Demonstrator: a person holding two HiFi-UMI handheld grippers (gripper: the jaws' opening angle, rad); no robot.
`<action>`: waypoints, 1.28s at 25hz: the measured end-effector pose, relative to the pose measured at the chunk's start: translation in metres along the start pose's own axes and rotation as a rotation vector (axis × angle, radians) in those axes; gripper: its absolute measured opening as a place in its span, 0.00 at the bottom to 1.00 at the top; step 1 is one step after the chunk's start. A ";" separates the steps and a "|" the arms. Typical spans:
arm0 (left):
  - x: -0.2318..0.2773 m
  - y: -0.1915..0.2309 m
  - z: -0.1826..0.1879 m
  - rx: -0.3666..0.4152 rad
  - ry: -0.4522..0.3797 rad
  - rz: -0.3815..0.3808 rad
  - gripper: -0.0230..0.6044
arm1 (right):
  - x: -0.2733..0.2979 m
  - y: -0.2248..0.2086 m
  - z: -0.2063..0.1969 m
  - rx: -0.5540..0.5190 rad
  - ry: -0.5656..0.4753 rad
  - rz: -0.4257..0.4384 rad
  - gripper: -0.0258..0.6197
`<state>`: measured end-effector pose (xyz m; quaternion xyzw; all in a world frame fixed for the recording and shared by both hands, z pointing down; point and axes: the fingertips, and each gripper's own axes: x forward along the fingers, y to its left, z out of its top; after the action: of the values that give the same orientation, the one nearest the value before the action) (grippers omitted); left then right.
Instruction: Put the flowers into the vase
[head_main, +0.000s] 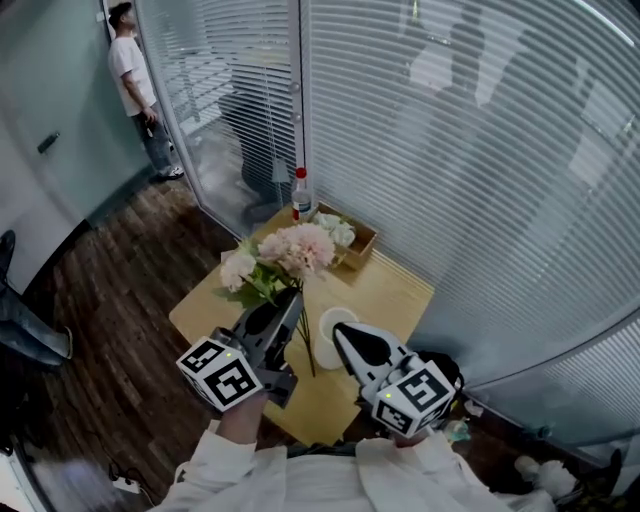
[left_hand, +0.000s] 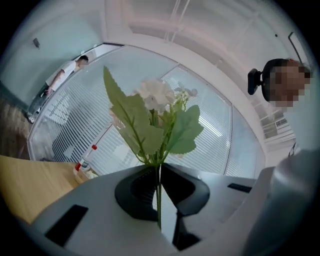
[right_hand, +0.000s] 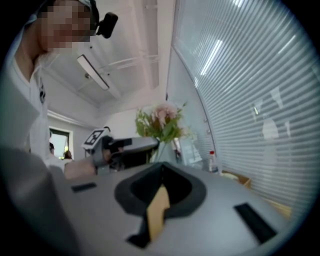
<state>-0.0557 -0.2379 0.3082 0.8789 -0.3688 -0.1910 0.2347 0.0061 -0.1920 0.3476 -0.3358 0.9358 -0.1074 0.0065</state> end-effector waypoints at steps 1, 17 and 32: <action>0.003 -0.002 0.004 0.005 -0.010 -0.012 0.08 | -0.001 -0.002 0.001 -0.002 -0.003 -0.006 0.06; 0.059 -0.037 0.019 0.054 -0.076 -0.151 0.08 | -0.024 -0.040 0.023 -0.044 -0.052 -0.094 0.06; 0.057 -0.043 0.018 0.136 -0.134 -0.280 0.08 | -0.018 -0.041 0.017 -0.022 -0.038 -0.134 0.06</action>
<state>-0.0035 -0.2585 0.2605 0.9208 -0.2695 -0.2547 0.1207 0.0477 -0.2150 0.3381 -0.3996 0.9121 -0.0909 0.0131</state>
